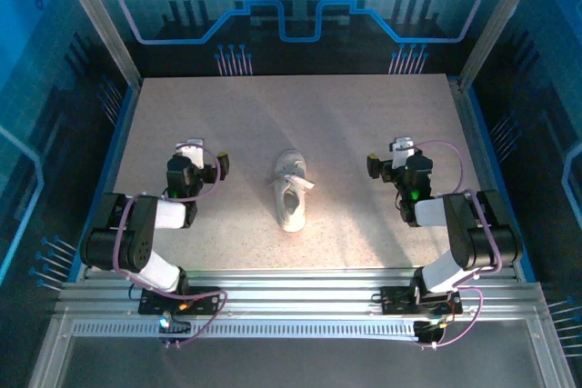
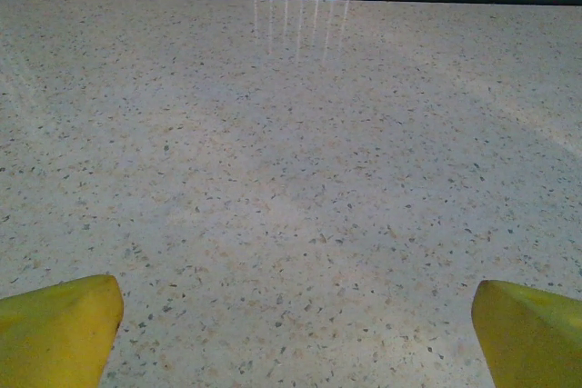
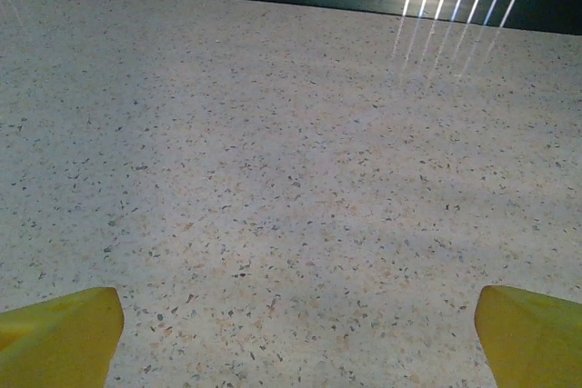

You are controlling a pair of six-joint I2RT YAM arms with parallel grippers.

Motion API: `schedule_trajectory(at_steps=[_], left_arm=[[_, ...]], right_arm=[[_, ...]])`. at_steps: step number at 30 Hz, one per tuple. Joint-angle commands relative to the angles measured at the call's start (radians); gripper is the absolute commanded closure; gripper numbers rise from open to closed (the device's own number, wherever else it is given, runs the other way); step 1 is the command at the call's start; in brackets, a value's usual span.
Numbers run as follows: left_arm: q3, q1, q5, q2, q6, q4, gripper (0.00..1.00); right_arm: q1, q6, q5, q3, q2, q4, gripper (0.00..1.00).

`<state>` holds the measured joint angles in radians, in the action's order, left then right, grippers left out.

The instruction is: Tie the shoes

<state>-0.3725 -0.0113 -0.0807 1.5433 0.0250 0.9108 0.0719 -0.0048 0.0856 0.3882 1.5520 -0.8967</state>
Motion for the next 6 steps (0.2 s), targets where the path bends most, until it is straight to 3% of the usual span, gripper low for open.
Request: schedule_trajectory(at_steps=[1, 6], left_arm=[[-0.016, 0.007, 0.025, 0.008, -0.018, 0.003, 0.01], [-0.015, 0.007, 0.024, 0.008, -0.019, 0.002, 0.01]], right_arm=[[-0.011, -0.008, -0.033, 0.017, -0.009, 0.018, 0.0], [-0.011, -0.012, -0.032, 0.013, -0.01, 0.012, 0.0]])
